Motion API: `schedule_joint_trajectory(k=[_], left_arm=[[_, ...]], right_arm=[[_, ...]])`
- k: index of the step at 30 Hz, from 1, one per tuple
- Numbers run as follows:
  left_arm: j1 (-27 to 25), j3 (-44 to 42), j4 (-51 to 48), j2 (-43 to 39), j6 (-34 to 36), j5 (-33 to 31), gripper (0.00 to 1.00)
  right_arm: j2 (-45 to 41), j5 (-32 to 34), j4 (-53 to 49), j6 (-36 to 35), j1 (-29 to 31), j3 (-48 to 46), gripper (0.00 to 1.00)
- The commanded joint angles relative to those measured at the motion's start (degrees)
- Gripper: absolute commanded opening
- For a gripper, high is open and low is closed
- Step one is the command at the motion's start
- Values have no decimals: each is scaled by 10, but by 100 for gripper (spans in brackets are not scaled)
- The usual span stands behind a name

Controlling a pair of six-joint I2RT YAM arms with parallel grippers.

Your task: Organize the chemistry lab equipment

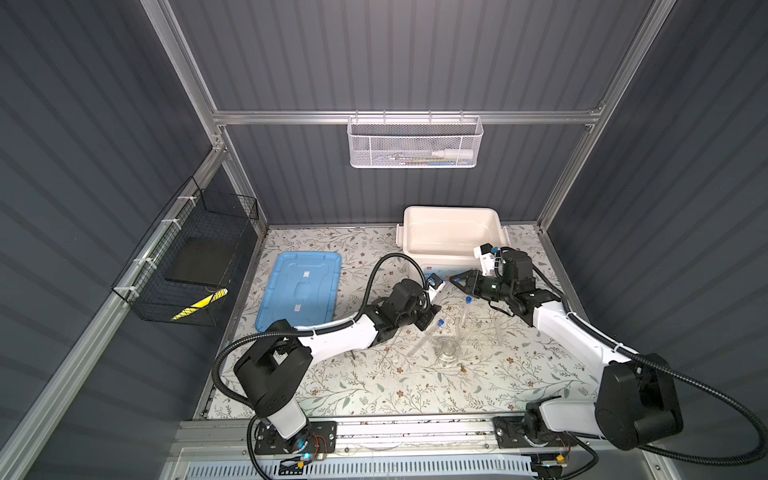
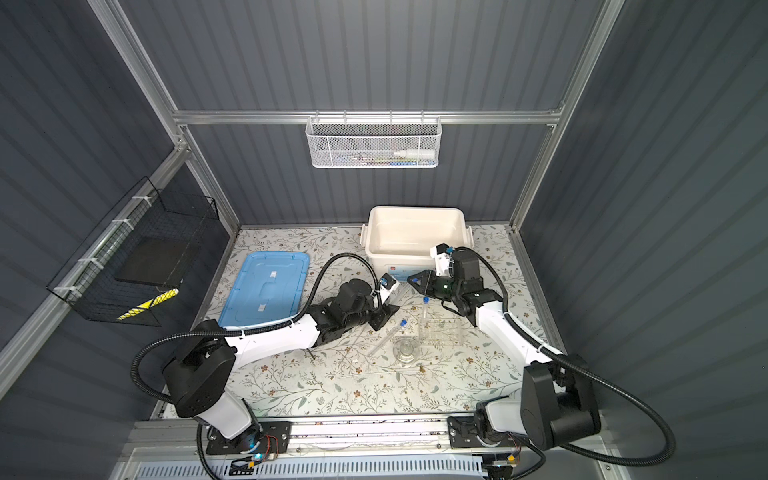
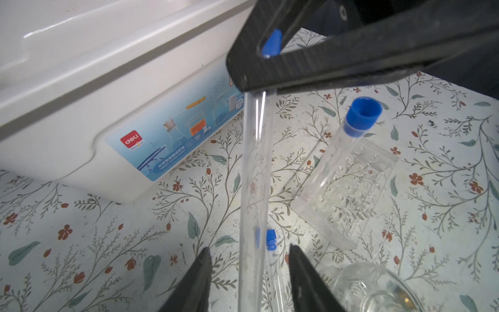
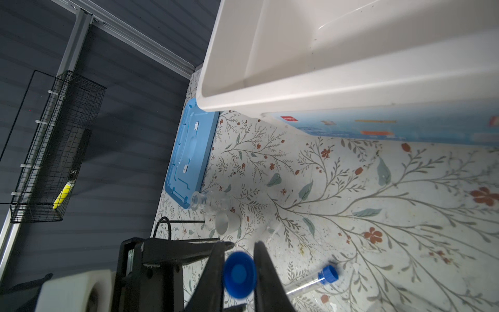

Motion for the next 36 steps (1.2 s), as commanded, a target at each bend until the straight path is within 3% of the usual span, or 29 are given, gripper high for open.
schedule_joint_trajectory(k=[1, 11, 24, 36], left_arm=[[-3, -3, 22, -9, -6, -8, 57], [-4, -10, 25, -7, -14, -8, 72], [-3, -15, 23, -5, -18, -5, 73], [-3, -13, 22, 6, -22, 1, 74]], right_arm=[[-23, 29, 4, -20, -2, -4, 16], [-59, 103, 1, -47, -4, -6, 16], [-111, 335, -88, -146, -5, -8, 16], [-157, 427, -135, -175, -3, -34, 15]])
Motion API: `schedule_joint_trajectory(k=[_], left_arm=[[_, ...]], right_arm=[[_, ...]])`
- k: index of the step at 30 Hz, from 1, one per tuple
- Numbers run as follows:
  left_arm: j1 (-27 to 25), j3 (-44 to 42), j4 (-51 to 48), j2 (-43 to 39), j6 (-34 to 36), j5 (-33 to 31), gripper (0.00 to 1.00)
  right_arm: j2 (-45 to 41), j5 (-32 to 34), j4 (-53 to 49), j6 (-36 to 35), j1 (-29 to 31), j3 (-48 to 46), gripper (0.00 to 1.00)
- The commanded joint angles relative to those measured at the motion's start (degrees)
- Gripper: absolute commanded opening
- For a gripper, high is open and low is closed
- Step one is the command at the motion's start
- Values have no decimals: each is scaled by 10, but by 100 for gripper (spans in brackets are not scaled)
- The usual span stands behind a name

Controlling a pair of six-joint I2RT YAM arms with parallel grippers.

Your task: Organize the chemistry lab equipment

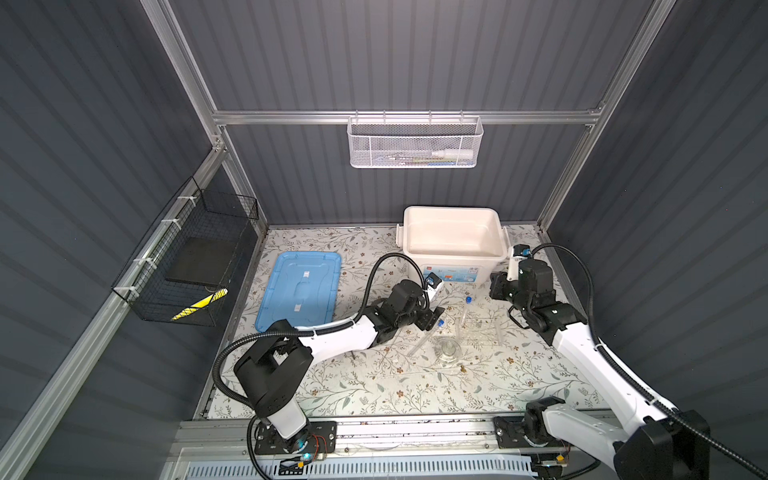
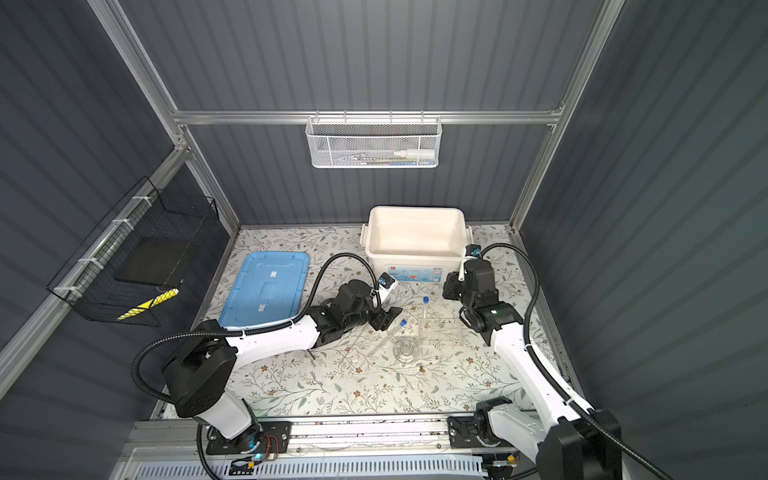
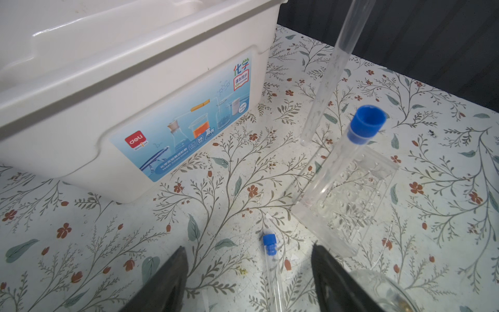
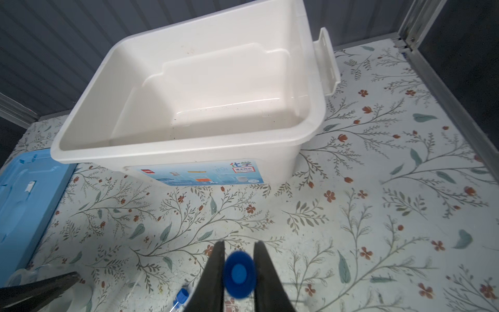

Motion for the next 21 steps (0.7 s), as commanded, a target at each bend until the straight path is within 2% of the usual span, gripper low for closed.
schedule_joint_trajectory(k=[1, 5, 13, 21], left_arm=[[-3, -2, 1, 7, -9, 6, 74], [-3, -3, 1, 10, -12, 10, 74], [-3, -7, -3, 10, -18, 10, 74], [-3, -13, -4, 6, -22, 10, 74]], right_arm=[[-17, 41, -22, -14, 2, -16, 15], [-36, 63, -26, -12, 19, -33, 15], [-64, 151, -21, -19, 101, -55, 15], [-68, 184, -20, -13, 139, -71, 15]])
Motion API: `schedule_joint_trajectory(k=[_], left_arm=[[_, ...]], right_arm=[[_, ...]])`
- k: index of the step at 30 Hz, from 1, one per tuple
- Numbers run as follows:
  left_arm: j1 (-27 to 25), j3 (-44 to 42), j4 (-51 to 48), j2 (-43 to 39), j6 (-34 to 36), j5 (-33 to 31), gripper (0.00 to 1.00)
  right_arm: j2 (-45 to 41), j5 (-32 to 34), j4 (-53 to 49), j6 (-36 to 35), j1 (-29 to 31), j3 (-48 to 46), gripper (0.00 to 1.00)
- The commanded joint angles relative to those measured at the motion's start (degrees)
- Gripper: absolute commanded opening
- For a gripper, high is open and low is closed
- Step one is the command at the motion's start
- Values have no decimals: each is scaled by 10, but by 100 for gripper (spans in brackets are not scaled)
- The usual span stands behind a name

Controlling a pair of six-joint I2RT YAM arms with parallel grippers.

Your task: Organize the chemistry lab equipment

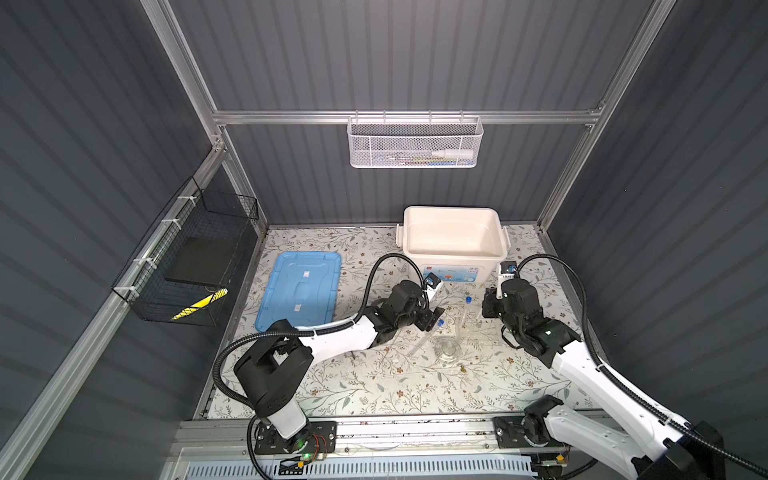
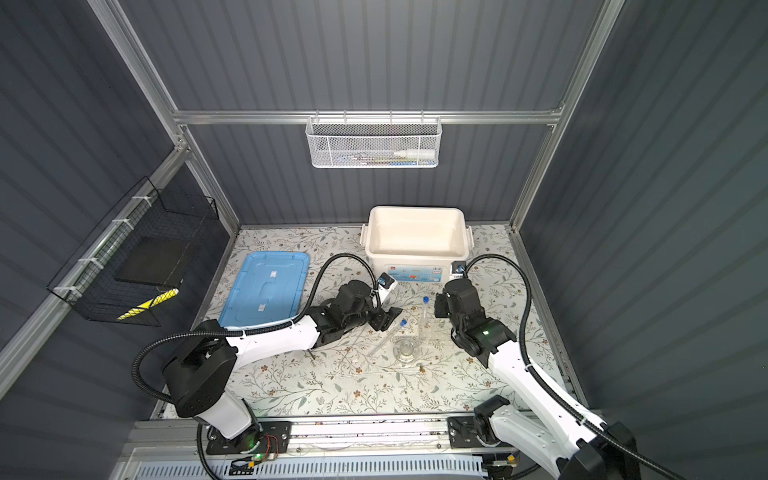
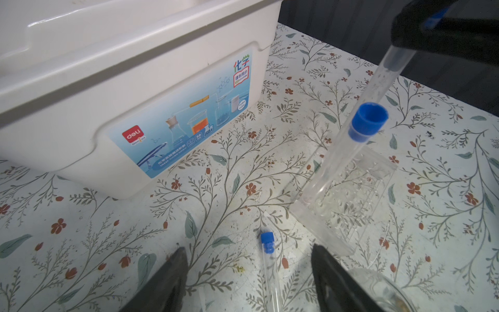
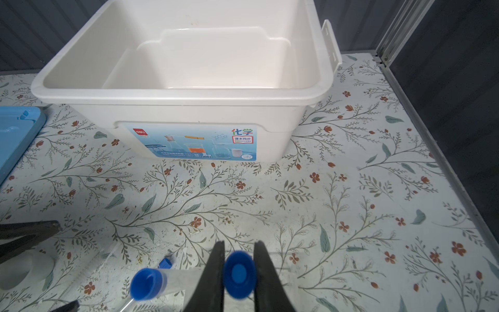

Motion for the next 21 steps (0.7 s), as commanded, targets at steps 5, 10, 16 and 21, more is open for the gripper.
schedule_joint_trajectory(k=[5, 10, 16, 21], left_arm=[[-3, -12, -3, 5, -12, 8, 74], [-3, -15, -3, 7, -14, 8, 74], [-3, -16, -3, 5, -15, 8, 74], [-3, -16, -2, 6, -15, 8, 74]], right_arm=[[-13, 32, 9, 8, 17, -20, 15], [-12, 25, 17, 14, 18, -27, 15], [-14, 22, 16, 18, 21, -24, 15], [-16, 19, 4, 19, 25, -20, 15]])
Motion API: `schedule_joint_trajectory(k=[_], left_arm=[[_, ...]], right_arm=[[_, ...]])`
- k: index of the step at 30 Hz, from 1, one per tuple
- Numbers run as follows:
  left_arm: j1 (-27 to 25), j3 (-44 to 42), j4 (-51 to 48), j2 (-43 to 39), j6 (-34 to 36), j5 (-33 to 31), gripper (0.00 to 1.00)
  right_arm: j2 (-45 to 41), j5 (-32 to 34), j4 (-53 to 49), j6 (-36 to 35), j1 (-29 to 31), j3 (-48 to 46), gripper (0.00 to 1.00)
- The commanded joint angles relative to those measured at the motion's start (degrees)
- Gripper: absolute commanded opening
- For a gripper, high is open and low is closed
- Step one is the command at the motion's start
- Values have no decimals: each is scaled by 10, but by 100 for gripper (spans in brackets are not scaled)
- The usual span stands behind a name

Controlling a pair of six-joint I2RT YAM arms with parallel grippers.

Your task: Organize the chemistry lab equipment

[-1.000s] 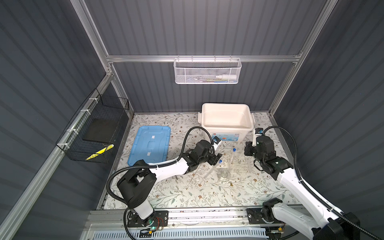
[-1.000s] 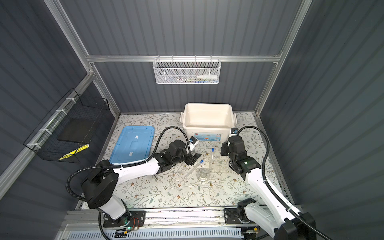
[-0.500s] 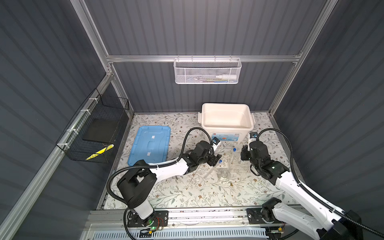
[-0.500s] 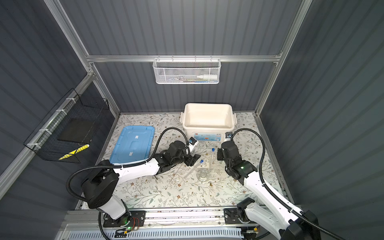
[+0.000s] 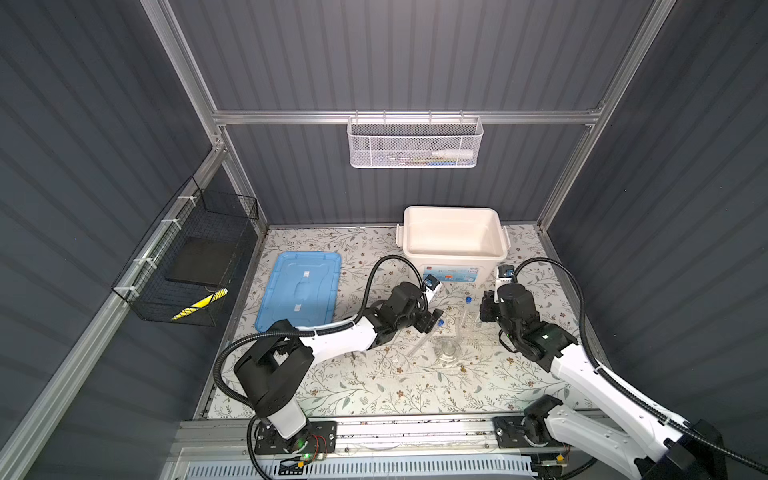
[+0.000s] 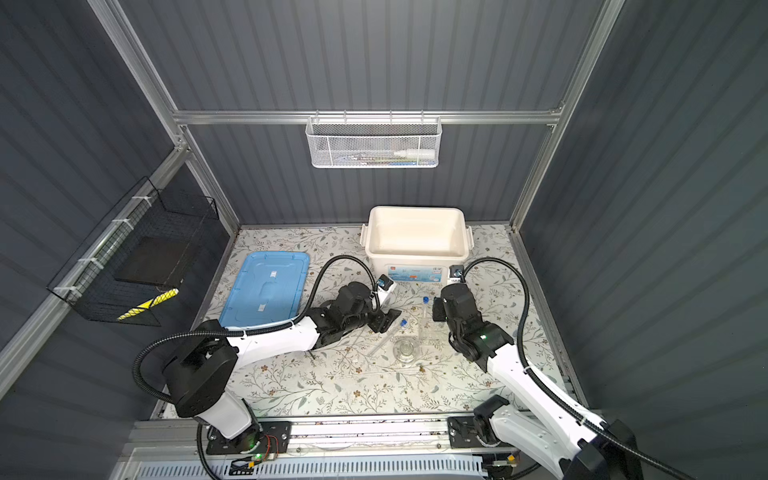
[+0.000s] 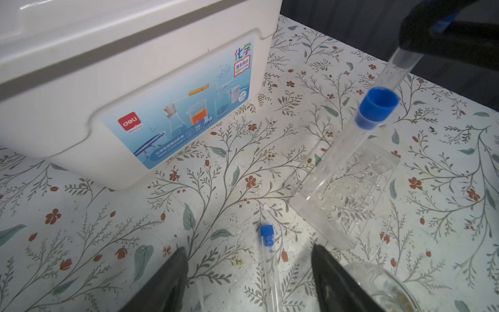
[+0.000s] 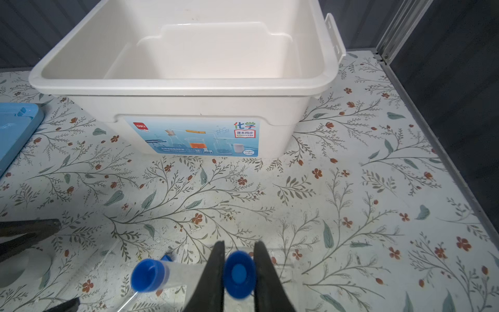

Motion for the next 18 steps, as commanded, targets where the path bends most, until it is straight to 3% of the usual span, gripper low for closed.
schedule_joint_trajectory(k=[1, 18], left_arm=[[-3, -6, -2, 6, -9, 8, 74], [-3, -8, 2, 8, -12, 9, 74]], right_arm=[[-10, 2, -12, 5, 5, 0, 15], [0, 7, -30, 4, 14, 0, 16]])
